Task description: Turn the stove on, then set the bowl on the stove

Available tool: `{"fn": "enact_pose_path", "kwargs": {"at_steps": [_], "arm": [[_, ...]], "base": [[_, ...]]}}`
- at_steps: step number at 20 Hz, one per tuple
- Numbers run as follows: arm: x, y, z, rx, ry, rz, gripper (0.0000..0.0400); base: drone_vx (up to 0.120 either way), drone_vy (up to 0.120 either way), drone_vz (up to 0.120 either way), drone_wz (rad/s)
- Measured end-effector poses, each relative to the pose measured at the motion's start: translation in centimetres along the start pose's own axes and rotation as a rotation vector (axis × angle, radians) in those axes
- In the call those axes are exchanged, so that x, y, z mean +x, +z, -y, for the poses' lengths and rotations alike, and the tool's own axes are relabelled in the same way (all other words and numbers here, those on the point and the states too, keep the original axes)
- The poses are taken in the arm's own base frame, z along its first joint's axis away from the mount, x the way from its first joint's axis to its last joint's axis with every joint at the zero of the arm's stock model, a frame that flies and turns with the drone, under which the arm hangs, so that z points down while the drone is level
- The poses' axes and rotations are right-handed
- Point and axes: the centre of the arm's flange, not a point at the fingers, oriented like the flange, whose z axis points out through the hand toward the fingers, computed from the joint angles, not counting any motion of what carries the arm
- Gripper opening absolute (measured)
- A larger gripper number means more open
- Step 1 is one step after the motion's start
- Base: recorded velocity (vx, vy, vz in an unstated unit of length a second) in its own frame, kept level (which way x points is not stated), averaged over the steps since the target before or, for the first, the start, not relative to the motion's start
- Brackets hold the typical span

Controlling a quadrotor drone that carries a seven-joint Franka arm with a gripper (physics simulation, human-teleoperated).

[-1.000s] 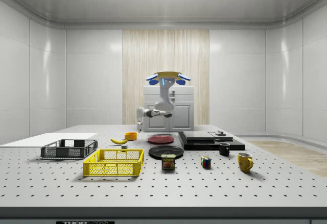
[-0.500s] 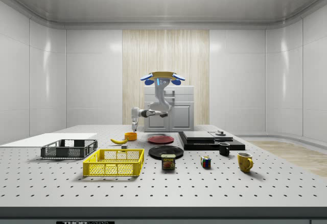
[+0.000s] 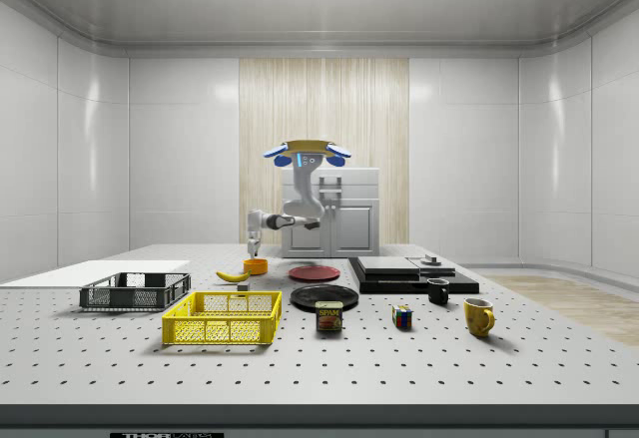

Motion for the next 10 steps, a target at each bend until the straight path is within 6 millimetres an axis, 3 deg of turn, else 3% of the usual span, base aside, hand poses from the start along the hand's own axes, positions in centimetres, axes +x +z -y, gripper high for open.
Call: {"fn": "enact_pose_path", "kwargs": {"at_steps": [10], "arm": [[0.5,2.9,-0.5,0.0,0.0,0.0,0.04]], "base": [[0.0,0.0,0.0,0.0]]}}
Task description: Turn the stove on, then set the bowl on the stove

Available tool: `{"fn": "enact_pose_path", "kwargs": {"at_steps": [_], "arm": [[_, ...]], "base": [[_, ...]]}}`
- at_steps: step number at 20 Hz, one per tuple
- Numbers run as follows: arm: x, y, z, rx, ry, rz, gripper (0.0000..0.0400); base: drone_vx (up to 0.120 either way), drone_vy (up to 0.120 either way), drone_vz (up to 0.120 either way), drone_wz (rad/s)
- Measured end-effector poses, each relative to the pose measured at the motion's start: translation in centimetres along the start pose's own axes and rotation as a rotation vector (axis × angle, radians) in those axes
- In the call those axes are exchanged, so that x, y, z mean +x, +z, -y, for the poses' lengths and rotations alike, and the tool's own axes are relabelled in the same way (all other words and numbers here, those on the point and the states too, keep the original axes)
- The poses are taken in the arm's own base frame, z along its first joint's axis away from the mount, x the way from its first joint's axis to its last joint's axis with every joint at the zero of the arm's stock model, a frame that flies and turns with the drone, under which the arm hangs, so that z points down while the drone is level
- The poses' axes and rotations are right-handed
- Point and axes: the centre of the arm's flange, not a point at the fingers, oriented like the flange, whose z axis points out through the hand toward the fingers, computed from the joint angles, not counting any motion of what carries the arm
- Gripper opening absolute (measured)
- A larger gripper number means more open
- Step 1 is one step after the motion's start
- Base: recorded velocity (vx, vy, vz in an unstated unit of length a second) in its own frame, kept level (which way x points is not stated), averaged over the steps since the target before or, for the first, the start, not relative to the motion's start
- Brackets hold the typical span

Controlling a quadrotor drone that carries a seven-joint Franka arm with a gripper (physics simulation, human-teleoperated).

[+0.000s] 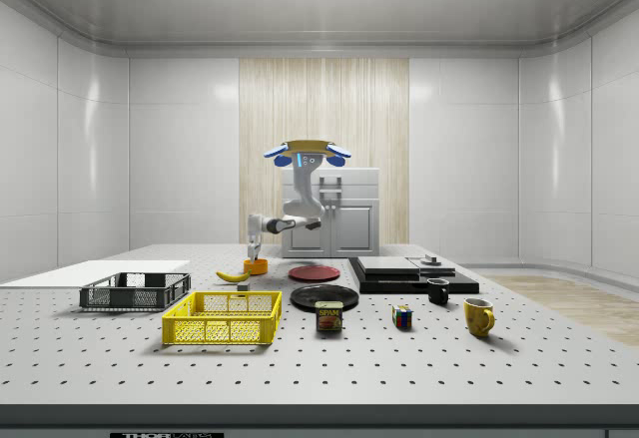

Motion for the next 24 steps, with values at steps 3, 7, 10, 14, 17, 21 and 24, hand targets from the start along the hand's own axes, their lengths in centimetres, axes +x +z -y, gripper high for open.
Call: {"fn": "enact_pose_path", "kwargs": {"at_steps": [3,7,10,14,17,21,24], "arm": [[0.1,1.0,-0.1,0.0,0.0,0.0,0.04],[0.3,2.0,-0.3,0.0,0.0,0.0,0.04],[0.5,2.4,-0.5,0.0,0.0,0.0,0.04],[0.8,2.6,-0.4,0.0,0.0,0.0,0.04],[1.0,2.7,-0.3,0.0,0.0,0.0,0.04],[1.1,3.1,-0.1,0.0,0.0,0.0,0.04],[1.0,3.3,0.0,0.0,0.0,0.0,0.04]], "base": [[0.0,0.0,0.0,0.0],[0.0,0.0,0.0,0.0],[0.0,0.0,0.0,0.0],[0.0,0.0,0.0,0.0],[0.0,0.0,0.0,0.0],[0.0,0.0,0.0,0.0],[0.0,0.0,0.0,0.0]]}}
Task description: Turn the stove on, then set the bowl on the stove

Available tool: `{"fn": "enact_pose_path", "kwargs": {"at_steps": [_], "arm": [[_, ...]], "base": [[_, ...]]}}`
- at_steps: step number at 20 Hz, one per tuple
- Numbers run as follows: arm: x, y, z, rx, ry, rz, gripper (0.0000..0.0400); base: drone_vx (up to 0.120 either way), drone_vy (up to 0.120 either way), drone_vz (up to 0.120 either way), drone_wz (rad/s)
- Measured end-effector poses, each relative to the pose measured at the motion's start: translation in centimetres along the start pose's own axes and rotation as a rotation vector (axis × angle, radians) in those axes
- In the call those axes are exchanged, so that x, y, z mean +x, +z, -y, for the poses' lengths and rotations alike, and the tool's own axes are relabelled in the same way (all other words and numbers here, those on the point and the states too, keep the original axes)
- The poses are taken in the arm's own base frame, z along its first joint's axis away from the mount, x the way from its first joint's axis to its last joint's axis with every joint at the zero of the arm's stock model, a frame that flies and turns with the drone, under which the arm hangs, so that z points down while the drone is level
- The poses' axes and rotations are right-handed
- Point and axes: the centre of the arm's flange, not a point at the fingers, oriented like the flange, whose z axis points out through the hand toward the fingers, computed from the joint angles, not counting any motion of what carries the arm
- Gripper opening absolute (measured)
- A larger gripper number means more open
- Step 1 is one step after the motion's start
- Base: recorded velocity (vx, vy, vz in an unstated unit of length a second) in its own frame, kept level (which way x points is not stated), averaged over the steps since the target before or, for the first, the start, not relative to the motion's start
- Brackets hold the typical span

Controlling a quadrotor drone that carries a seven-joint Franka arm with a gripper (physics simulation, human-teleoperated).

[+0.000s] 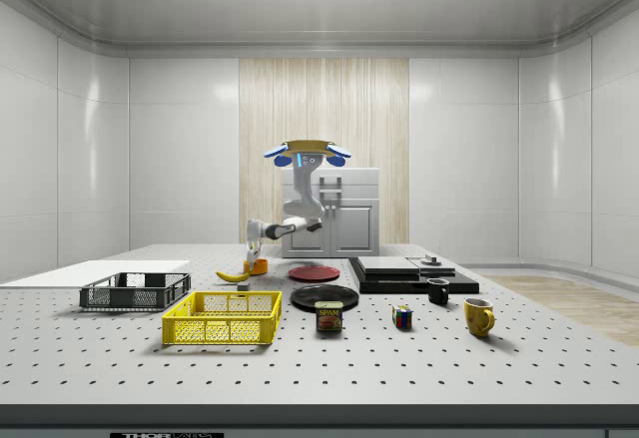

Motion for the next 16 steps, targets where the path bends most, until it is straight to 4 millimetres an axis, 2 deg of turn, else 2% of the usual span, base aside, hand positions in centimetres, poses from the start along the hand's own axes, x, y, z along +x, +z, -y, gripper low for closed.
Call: {"fn": "enact_pose_path", "kwargs": {"at_steps": [4,6,7,9,12,16], "arm": [[-0.1,0.08,0.15,0.0,0.0,0.0,0.04],[-0.14,0.1,0.19,0.0,0.0,0.0,0.0282],[-0.15,0.11,0.21,0.0,0.0,0.0,0.0242],[-0.16,0.12,0.23,0.0,0.0,0.0,0.0186],[-0.18,0.13,0.25,0.0,0.0,0.0,0.0141],[-0.19,0.13,0.26,0.0,0.0,0.0,0.0115]], "base": [[0.0,0.0,0.0,0.0],[0.0,0.0,0.0,0.0],[0.0,0.0,0.0,0.0],[0.0,0.0,0.0,0.0],[0.0,0.0,0.0,0.0],[0.0,0.0,0.0,0.0]]}}
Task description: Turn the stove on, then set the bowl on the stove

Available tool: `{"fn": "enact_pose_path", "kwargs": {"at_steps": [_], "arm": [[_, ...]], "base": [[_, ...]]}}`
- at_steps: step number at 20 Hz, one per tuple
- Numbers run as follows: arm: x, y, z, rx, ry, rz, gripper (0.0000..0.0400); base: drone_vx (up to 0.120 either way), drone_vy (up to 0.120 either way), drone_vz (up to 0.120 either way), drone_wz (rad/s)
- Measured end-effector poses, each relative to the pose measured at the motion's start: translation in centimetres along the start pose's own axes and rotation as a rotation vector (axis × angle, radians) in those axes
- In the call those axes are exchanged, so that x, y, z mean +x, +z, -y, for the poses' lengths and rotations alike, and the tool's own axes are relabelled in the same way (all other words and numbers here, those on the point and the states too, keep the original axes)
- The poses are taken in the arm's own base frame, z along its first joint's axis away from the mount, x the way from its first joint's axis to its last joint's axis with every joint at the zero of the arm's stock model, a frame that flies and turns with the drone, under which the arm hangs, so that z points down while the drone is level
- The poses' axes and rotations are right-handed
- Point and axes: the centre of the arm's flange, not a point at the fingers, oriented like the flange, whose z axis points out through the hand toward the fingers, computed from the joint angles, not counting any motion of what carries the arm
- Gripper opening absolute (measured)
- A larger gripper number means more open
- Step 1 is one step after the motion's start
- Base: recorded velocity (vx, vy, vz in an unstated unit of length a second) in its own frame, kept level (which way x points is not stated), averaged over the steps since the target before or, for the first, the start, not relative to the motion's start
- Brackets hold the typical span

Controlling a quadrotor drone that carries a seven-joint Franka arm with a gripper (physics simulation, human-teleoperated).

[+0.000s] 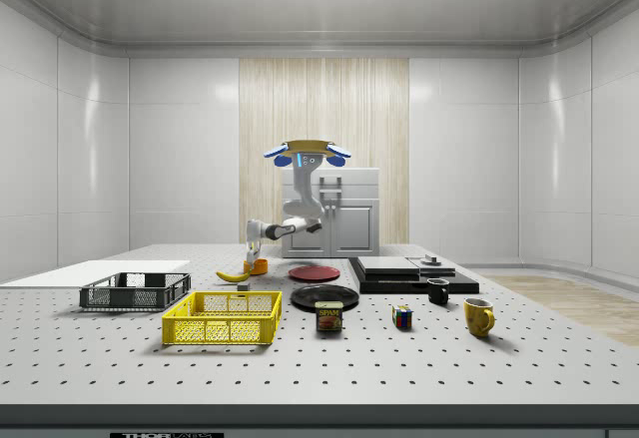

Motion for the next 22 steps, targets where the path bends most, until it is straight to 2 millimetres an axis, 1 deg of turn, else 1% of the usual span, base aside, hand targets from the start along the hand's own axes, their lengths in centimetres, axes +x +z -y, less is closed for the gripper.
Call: {"fn": "enact_pose_path", "kwargs": {"at_steps": [5,11,15,18,22], "arm": [[0.0,-0.2,0.0,0.0,0.0,0.0,0.0104],[0.0,-2.2,0.0,0.0,0.0,0.0,0.0101],[0.0,-3.9,0.0,0.0,0.0,0.0,0.01],[0.0,-4.8,0.0,0.0,0.0,0.0,0.01],[0.0,-5.4,0.0,0.0,0.0,0.0,0.01]], "base": [[0.0,0.0,0.0,0.0],[0.0,0.0,0.0,0.0],[0.0,0.0,0.12,0.0],[-0.12,0.107,0.12,0.0],[-0.12,0.12,0.12,0.0]]}}
